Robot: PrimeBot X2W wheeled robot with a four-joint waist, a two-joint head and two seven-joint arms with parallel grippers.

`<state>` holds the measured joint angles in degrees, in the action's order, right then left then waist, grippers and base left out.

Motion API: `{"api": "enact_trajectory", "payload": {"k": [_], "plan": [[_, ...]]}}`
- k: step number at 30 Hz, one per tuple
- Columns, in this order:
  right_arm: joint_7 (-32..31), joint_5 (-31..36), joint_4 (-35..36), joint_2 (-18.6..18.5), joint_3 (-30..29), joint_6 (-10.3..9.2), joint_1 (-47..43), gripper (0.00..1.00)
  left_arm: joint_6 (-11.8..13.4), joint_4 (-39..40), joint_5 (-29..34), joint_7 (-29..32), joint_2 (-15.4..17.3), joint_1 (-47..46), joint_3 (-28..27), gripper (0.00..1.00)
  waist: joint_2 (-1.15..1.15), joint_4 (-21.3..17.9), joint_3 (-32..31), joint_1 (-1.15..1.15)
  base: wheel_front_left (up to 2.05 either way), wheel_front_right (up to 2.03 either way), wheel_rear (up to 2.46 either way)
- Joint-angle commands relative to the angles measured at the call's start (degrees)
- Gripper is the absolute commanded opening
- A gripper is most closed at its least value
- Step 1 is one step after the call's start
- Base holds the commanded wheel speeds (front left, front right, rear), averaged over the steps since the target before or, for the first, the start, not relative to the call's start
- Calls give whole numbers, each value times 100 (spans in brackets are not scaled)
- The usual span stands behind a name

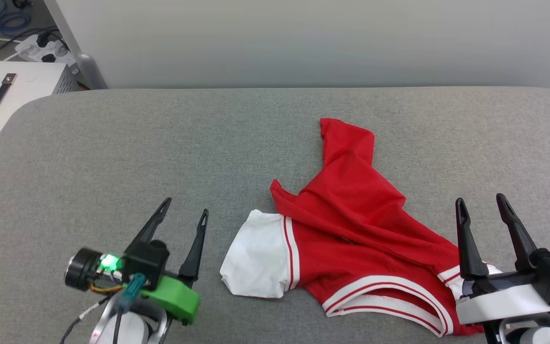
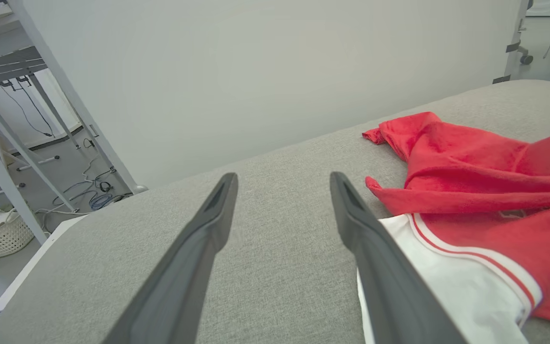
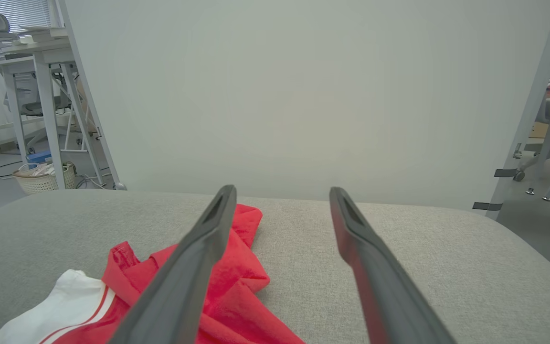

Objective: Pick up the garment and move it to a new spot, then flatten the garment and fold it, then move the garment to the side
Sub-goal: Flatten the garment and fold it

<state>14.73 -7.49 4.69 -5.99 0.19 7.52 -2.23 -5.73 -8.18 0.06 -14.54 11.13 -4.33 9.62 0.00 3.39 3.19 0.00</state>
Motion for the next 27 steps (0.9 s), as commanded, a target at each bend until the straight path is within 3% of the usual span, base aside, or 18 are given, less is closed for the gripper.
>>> {"api": "enact_trajectory", "payload": {"k": [1, 6, 11, 17, 21, 27], "plan": [[27, 73, 62, 24, -18, -3, -50, 100, -75, -86, 58, 128, 111, -295, 150, 100, 0, -2, 6, 0, 0, 0, 0], [27, 145, 131, 53, -72, -3, -32, 100, -168, -164, -534, 1119, 414, -943, 821, 100, 0, -2, 79, 0, 0, 0, 0], [27, 179, 146, 55, -77, -3, 61, 100, -174, 29, -2005, 2723, 1163, -1630, 1843, 100, 0, -56, 185, 0, 0, 0, 0], [27, 200, 152, 101, -71, -3, 153, 100, -175, 349, -3154, 4190, 1870, -2072, 2664, 100, 0, -208, 361, 0, 0, 0, 0], [27, 200, 134, 125, -81, -3, 240, 100, -175, 443, -3471, 4667, 2196, -2220, 3135, 100, 0, -330, 494, 0, 0, 0, 0], [27, 217, 138, 169, -99, -3, 341, 100, -175, 398, -3596, 4932, 2424, -2367, 3775, 100, 0, -458, 713, 0, 0, 0, 0]]}}
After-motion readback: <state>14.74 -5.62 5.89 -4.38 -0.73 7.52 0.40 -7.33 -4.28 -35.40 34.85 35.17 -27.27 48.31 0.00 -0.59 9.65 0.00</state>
